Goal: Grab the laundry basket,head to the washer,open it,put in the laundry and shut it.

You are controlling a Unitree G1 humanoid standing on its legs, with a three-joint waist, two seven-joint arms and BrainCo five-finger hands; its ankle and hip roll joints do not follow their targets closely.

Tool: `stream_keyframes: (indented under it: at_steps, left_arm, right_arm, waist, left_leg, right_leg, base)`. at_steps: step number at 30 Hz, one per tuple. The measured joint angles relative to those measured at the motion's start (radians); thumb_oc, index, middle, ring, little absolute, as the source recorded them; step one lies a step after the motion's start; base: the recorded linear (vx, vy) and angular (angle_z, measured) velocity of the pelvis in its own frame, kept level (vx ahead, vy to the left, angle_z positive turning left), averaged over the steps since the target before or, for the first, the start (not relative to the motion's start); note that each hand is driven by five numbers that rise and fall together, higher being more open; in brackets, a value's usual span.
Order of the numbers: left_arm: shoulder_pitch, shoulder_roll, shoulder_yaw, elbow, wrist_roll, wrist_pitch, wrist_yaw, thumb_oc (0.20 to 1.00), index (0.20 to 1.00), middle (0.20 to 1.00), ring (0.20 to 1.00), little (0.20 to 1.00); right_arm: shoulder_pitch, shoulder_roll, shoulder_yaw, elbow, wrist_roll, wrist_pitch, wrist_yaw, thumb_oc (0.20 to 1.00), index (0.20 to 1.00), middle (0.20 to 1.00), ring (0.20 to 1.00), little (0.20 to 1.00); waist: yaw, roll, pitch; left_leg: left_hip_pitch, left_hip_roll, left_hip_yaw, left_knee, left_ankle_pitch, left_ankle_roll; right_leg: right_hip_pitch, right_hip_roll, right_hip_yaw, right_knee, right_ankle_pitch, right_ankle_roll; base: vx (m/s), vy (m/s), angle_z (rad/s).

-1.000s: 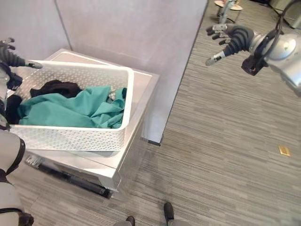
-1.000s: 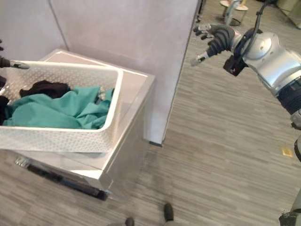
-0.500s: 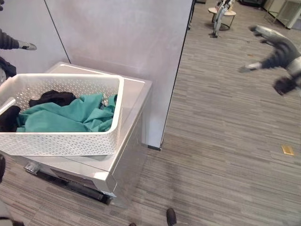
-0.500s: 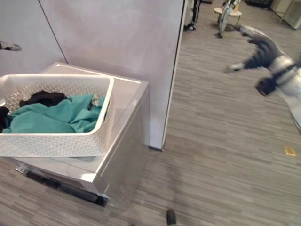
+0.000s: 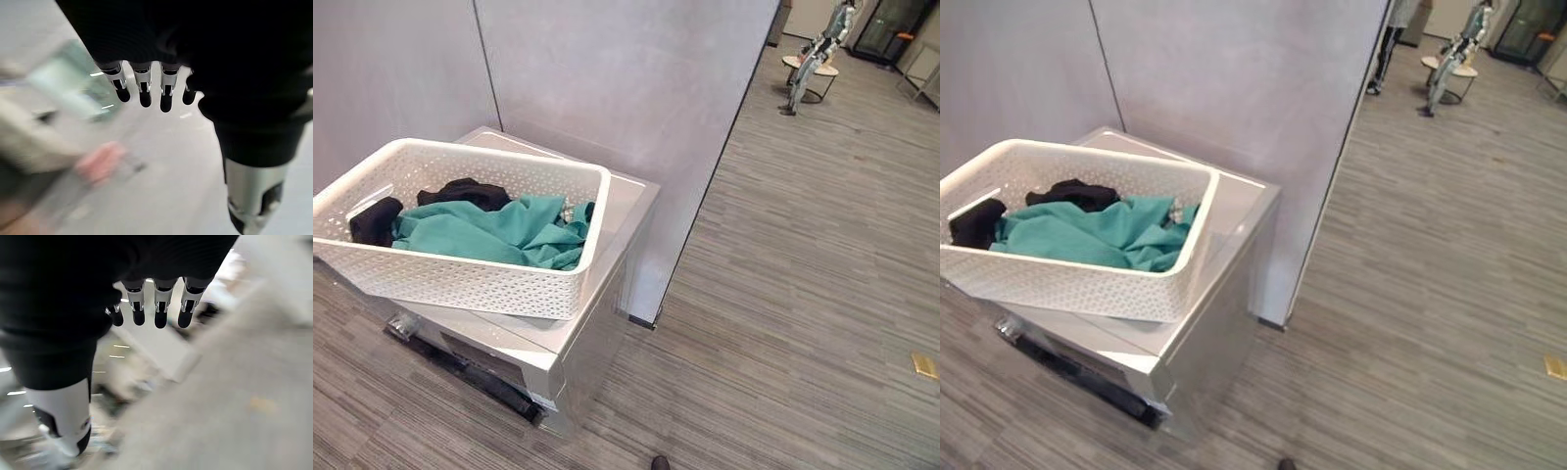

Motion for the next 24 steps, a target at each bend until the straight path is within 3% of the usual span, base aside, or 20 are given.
stream_keyframes:
  at_steps: [2, 4, 6, 8, 9, 10, 11, 12, 15, 18, 24]
  left_arm:
    - [-0.060, -0.091, -0.090, 0.178, -0.039, -0.012, 0.001, 1.000, 1.000, 1.000, 1.000, 1.000]
    - [-0.105, -0.182, -0.190, 0.314, -0.076, 0.012, -0.023, 1.000, 1.000, 1.000, 1.000, 1.000]
    - [-0.160, -0.225, -0.336, 0.456, -0.084, 0.004, -0.054, 1.000, 1.000, 1.000, 1.000, 1.000]
    - [-0.172, -0.301, -0.344, 0.499, -0.089, 0.012, -0.096, 1.000, 1.000, 1.000, 1.000, 1.000]
    - [-0.174, -0.425, -0.363, 0.552, -0.088, 0.019, -0.128, 1.000, 1.000, 1.000, 1.000, 1.000]
    - [-0.183, -0.492, -0.399, 0.572, -0.086, 0.028, -0.157, 1.000, 1.000, 1.000, 1.000, 1.000]
    - [-0.176, -0.573, -0.417, 0.593, -0.082, 0.036, -0.200, 1.000, 1.000, 1.000, 1.000, 1.000]
    - [-0.170, -0.613, -0.426, 0.593, -0.078, 0.044, -0.229, 1.000, 1.000, 1.000, 1.000, 1.000]
    - [-0.110, -0.670, -0.436, 0.638, -0.075, 0.064, -0.304, 1.000, 1.000, 1.000, 1.000, 1.000]
    - [-0.066, -0.672, -0.479, 0.626, -0.067, 0.078, -0.337, 1.000, 1.000, 1.000, 1.000, 1.000]
    - [-0.066, -0.712, -0.666, 0.508, -0.065, 0.062, -0.356, 1.000, 1.000, 1.000, 1.000, 1.000]
  right_arm:
    - [-0.031, 0.041, 0.130, 0.098, -0.004, 0.006, 0.030, 1.000, 1.000, 1.000, 1.000, 1.000]
    - [-0.084, 0.108, 0.187, 0.200, 0.000, 0.031, 0.059, 1.000, 1.000, 1.000, 1.000, 1.000]
    - [-0.185, 0.139, 0.272, 0.363, 0.020, 0.021, 0.083, 1.000, 1.000, 1.000, 1.000, 1.000]
    - [-0.218, 0.192, 0.302, 0.390, 0.037, 0.039, 0.112, 1.000, 1.000, 1.000, 1.000, 1.000]
    - [-0.274, 0.256, 0.346, 0.415, 0.043, 0.036, 0.125, 1.000, 1.000, 1.000, 1.000, 1.000]
    - [-0.282, 0.288, 0.385, 0.429, 0.043, 0.033, 0.144, 1.000, 1.000, 1.000, 1.000, 1.000]
    - [-0.270, 0.343, 0.387, 0.460, 0.062, 0.034, 0.172, 1.000, 1.000, 1.000, 1.000, 1.000]
    - [-0.263, 0.371, 0.387, 0.481, 0.079, 0.042, 0.189, 1.000, 1.000, 1.000, 1.000, 1.000]
    - [-0.229, 0.418, 0.404, 0.573, 0.098, 0.053, 0.223, 1.000, 1.000, 1.000, 1.000, 1.000]
    - [-0.191, 0.456, 0.473, 0.563, 0.076, 0.052, 0.233, 1.000, 1.000, 1.000, 1.000, 1.000]
    - [-0.141, 0.505, 0.578, 0.534, -0.003, 0.047, 0.231, 1.000, 1.000, 1.000, 1.000, 1.000]
  waist:
    - [-0.002, 0.001, 0.012]
    - [-0.003, 0.004, 0.024]
    - [-0.010, 0.001, 0.047]
    - [-0.007, -0.002, 0.059]
    - [0.001, 0.033, 0.099]
    - [-0.003, 0.052, 0.113]
    - [0.001, 0.068, 0.105]
    - [0.004, 0.068, 0.090]
    - [0.015, 0.045, 0.073]
    - [0.031, 0.023, 0.055]
    - [0.012, 0.086, 0.021]
  left_leg:
    - [-0.023, -0.016, 0.000, 0.052, -0.017, 0.019]
    - [-0.039, -0.028, 0.002, 0.084, -0.033, 0.033]
    - [-0.056, -0.036, 0.003, 0.130, -0.055, 0.042]
    - [-0.088, -0.040, 0.030, 0.171, -0.066, 0.053]
    - [-0.093, -0.004, 0.053, 0.187, -0.073, 0.071]
    - [-0.085, 0.012, 0.053, 0.179, -0.066, 0.080]
    - [-0.067, 0.033, 0.050, 0.160, -0.049, 0.073]
    - [-0.049, 0.037, 0.053, 0.139, -0.036, 0.068]
    - [-0.025, 0.020, 0.049, 0.107, -0.025, 0.073]
    - [-0.010, 0.001, 0.066, 0.074, -0.009, 0.060]
    - [0.002, 0.000, 0.001, -0.009, 0.065, 0.017]
  right_leg:
    - [0.001, -0.013, -0.001, 0.006, 0.003, 0.016]
    - [-0.002, -0.024, -0.001, 0.010, 0.007, 0.024]
    - [-0.002, -0.029, 0.005, 0.027, 0.012, 0.029]
    - [-0.036, -0.024, 0.007, 0.046, 0.034, 0.035]
    - [-0.061, 0.013, 0.009, 0.076, 0.090, 0.019]
    - [-0.065, 0.041, 0.011, 0.145, 0.023, 0.032]
    - [-0.072, 0.099, 0.044, 0.298, -0.094, 0.021]
    - [-0.069, 0.130, 0.058, 0.348, -0.152, 0.012]
    - [0.064, 0.177, 0.056, 0.299, -0.255, -0.034]
    - [0.141, 0.167, 0.051, 0.151, -0.225, -0.059]
    - [0.166, 0.191, 0.018, 0.109, -0.213, -0.086]
  base:
    - [-0.11, 0.081, 0.07]
    - [-0.09, 0.045, 0.02]
    - [-0.10, 0.026, 0.01]
    - [-0.14, 0.090, -0.34]
    - [-0.09, 0.102, -0.52]
    - [-0.04, 0.061, -0.38]
    - [0.02, 0.026, -0.08]
    - [0.02, 0.014, -0.07]
    - [0.03, -0.027, -0.01]
    - [0.05, -0.071, -0.14]
    - [-0.02, -0.063, 0.31]
